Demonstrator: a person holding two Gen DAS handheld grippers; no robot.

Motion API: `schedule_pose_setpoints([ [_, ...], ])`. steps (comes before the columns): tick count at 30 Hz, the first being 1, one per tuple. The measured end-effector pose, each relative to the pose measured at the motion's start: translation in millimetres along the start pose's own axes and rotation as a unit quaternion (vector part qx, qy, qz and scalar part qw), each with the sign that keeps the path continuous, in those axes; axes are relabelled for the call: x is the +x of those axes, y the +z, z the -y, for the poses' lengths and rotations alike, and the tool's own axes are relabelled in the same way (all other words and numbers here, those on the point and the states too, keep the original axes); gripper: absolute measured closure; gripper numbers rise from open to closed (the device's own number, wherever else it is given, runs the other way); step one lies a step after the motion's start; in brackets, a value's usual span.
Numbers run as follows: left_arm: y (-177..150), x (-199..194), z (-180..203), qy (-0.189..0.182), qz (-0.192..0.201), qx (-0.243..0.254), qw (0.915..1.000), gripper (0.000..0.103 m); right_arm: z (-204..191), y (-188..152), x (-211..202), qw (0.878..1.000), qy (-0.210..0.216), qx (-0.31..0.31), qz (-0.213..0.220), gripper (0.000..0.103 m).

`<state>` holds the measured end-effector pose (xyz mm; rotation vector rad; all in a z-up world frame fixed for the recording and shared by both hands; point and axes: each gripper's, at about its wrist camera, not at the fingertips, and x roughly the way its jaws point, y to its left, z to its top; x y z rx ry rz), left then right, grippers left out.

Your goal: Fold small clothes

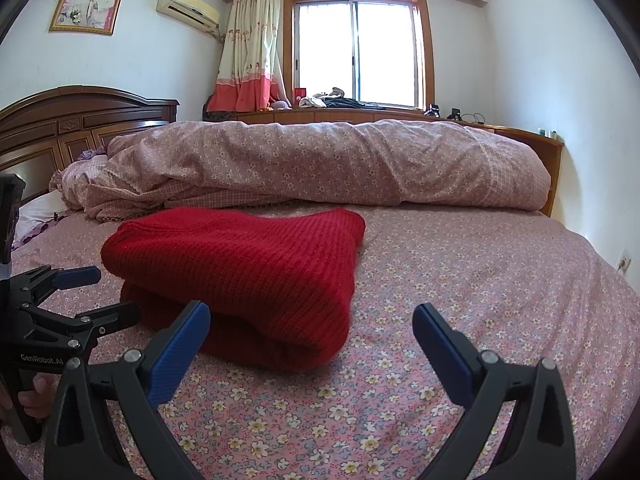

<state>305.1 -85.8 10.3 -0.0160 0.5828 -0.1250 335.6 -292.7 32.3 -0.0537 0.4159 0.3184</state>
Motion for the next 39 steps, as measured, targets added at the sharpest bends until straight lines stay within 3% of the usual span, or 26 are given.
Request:
schedule_pose_setpoints([
  [39,-2.3,3.0,-1.3,0.001,-0.004,-0.002,1.0000,0.005,2.5,-3.4,5.2,1.000,0.003,-0.003,-0.005,0.000],
])
